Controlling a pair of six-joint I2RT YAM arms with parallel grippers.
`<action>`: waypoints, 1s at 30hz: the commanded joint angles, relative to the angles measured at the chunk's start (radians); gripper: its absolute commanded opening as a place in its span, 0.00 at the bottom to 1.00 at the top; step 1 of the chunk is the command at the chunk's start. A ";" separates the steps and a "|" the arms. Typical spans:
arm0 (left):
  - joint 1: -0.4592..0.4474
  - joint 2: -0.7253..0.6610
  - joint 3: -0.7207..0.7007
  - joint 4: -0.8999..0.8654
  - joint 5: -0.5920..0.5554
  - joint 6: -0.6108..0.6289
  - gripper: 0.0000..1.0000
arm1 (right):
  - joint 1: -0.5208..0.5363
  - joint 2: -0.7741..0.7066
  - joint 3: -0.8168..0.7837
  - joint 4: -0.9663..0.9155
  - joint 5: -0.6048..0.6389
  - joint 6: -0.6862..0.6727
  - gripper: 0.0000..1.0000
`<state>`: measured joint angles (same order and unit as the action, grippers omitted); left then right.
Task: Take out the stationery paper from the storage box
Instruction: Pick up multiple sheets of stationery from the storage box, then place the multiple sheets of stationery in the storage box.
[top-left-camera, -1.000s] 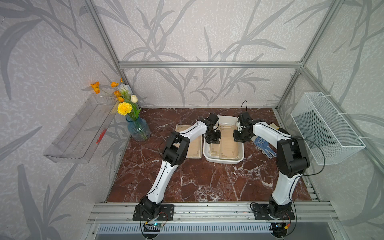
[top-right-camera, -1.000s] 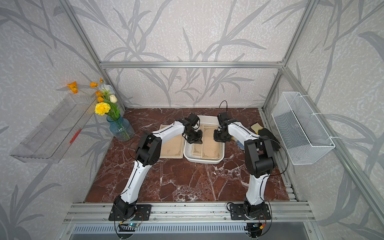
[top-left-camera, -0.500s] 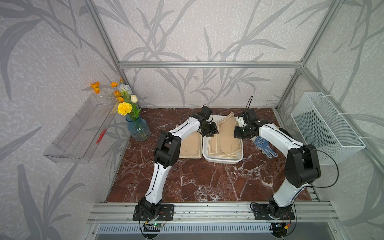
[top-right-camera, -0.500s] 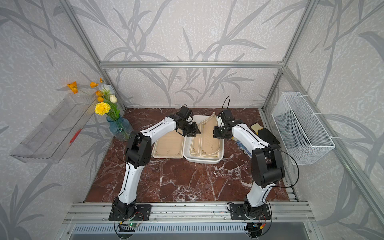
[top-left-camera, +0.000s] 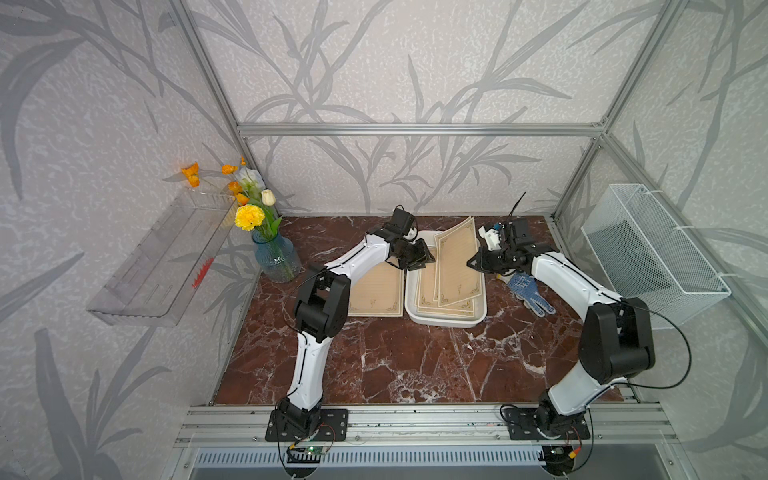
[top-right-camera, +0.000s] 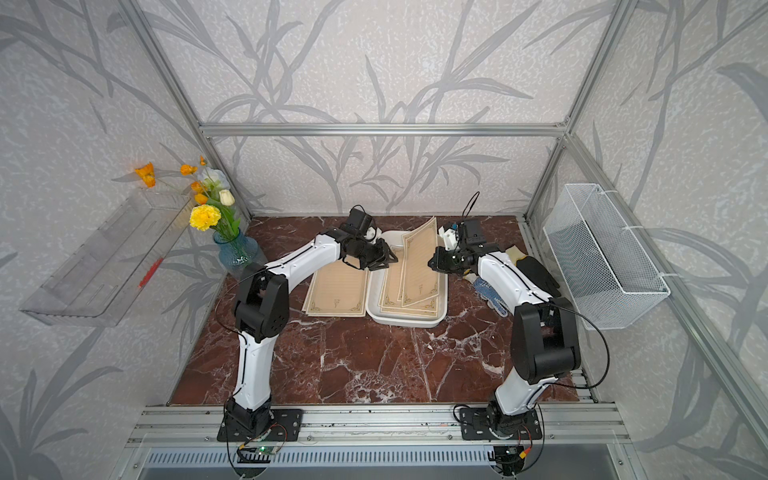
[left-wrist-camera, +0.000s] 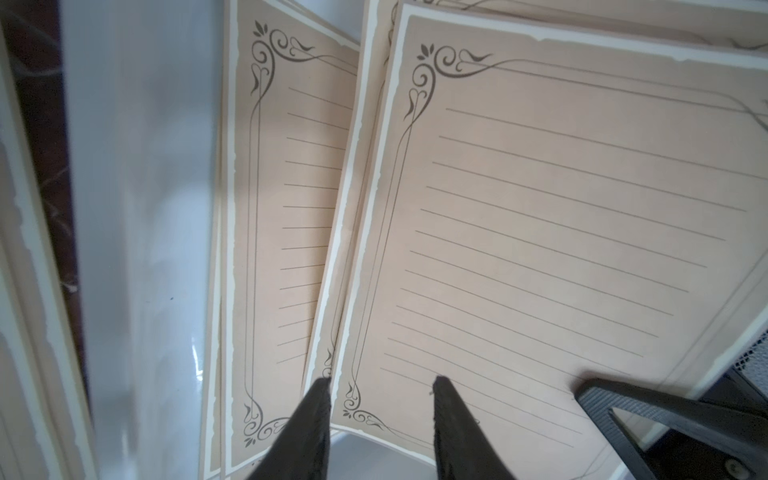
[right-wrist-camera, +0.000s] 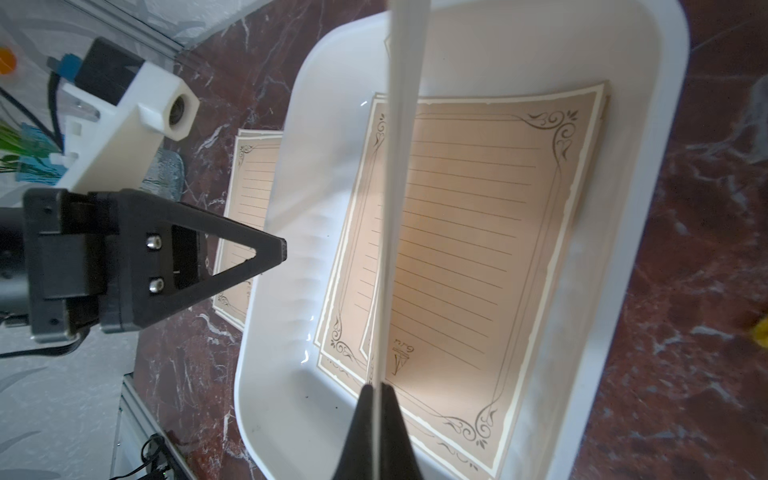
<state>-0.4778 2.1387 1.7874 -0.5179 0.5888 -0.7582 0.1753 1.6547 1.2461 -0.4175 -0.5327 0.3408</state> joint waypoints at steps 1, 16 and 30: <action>-0.001 -0.011 -0.037 0.073 0.092 -0.059 0.41 | -0.037 -0.038 -0.056 0.118 -0.103 0.077 0.00; -0.023 0.075 -0.066 0.121 0.164 -0.119 0.42 | -0.103 0.023 -0.125 0.268 -0.262 0.208 0.00; -0.027 0.111 -0.105 0.179 0.204 -0.179 0.44 | -0.112 0.024 -0.135 0.297 -0.280 0.235 0.00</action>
<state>-0.5018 2.2402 1.7031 -0.3794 0.7620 -0.9104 0.0696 1.6768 1.1221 -0.1516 -0.7925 0.5671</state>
